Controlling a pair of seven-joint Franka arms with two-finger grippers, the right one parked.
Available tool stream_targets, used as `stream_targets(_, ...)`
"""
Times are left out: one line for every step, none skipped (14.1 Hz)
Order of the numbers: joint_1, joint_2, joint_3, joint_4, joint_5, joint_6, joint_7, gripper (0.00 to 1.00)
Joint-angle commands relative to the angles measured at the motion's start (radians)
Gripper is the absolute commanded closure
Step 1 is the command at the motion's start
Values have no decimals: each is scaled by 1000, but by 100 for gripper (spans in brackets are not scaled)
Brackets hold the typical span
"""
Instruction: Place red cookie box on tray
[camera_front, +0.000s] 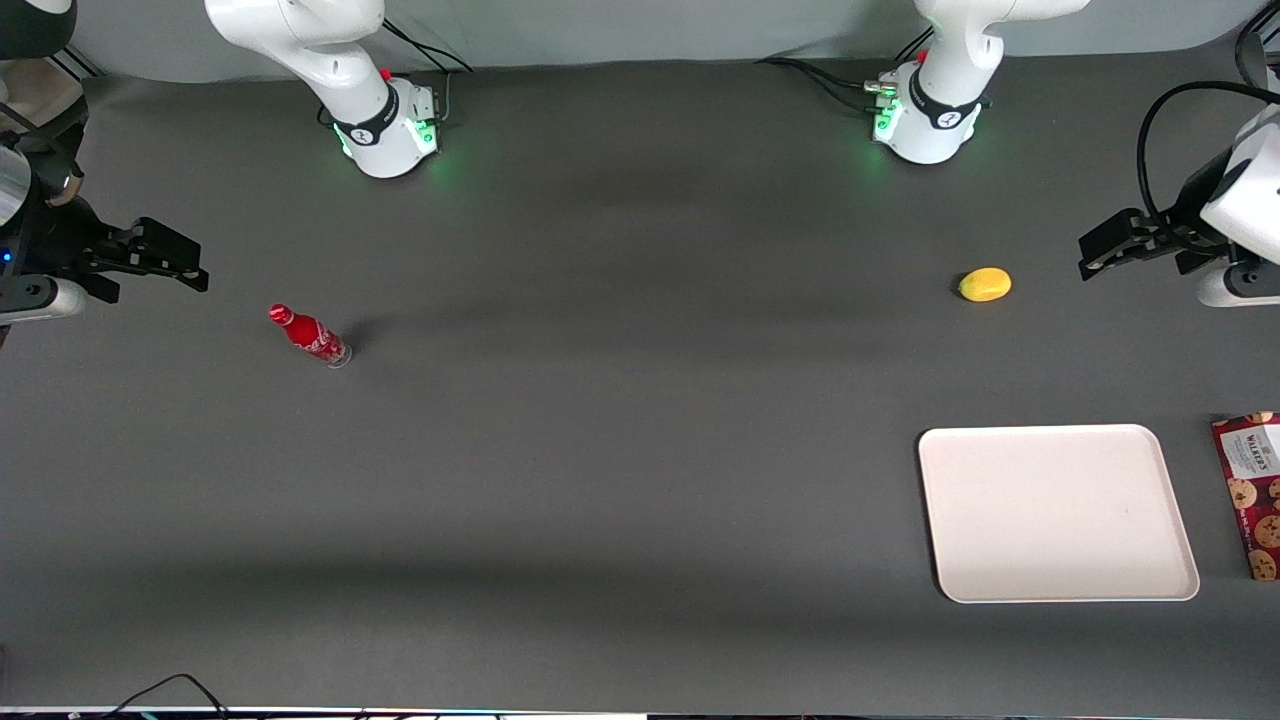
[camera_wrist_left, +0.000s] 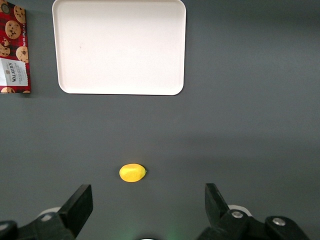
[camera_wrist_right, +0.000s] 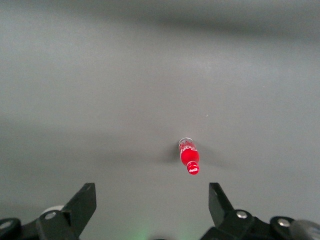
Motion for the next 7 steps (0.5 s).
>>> stream_targets(-20,4,17,21,-3,-41,-13,0)
stream_targets(-20,7,17,21,-3,-41,-4,0)
stream_targets(-22,7,17,21,-2,-41,-2,0)
stream_targets(-22,7,15,21,0,-41,-2,0)
stream_targets(-22,9,14,21,0,-44,-4,0)
stream_targets(-22,9,14,20,0,-44,-10,0)
stream_targets(-22,9,14,20,0,-44,-16,0)
